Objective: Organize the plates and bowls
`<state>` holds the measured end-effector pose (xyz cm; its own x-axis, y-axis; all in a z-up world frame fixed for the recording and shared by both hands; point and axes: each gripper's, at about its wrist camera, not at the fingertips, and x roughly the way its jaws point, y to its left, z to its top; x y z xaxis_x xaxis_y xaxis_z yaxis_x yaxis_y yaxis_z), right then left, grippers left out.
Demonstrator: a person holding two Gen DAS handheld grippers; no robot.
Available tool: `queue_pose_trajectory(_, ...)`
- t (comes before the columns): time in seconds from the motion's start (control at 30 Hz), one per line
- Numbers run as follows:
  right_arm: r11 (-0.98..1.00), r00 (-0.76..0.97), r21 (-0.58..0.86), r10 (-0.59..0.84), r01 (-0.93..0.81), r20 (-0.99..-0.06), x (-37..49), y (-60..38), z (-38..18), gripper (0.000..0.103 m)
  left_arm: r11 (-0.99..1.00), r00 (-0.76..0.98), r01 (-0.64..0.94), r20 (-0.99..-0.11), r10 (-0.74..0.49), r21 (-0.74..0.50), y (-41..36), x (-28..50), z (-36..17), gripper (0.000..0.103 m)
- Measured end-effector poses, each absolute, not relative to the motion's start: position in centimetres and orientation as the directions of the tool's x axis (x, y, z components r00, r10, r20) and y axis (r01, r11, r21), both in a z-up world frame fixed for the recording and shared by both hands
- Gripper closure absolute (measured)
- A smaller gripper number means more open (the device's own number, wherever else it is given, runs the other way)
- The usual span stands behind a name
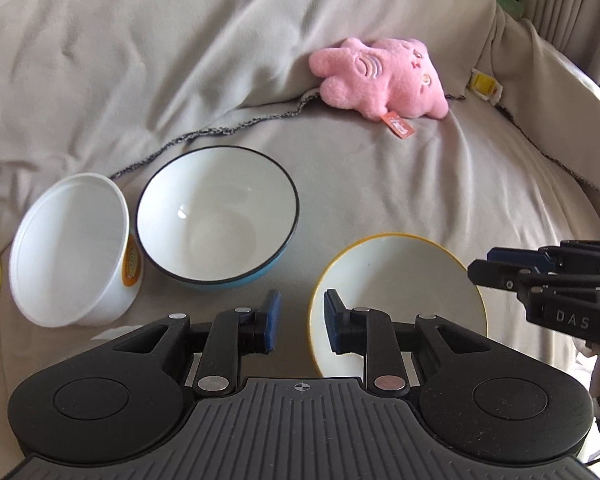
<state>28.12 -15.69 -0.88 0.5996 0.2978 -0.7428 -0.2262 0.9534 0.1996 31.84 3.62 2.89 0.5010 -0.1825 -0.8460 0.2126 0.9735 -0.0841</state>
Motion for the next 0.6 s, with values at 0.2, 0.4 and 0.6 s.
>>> queue_pose_trajectory(0.2, 0.944, 0.584, 0.232, 0.327, -0.235, -0.743, 30.9, -13.4, 1.1, 0.066, 0.977, 0.528, 0.197, -0.831, -0.175, -0.081, 5.5, 32.2, 3.9, 0.077)
queue_pose_trajectory(0.4, 0.934, 0.547, 0.252, 0.352, -0.252, -0.759, 34.8, -8.9, 1.0, 0.061, 0.968, 0.488, 0.01, -0.843, -0.225, -0.253, 11.6, 35.0, 3.4, 0.076)
queue_pose_trajectory(0.6, 0.929, 0.48, 0.3, 0.369, -0.216, -0.796, 40.0, -5.5, -1.8, 0.061, 0.95, 0.476, -0.126, -0.858, -0.195, -0.286, 15.3, 38.1, 1.6, 0.075)
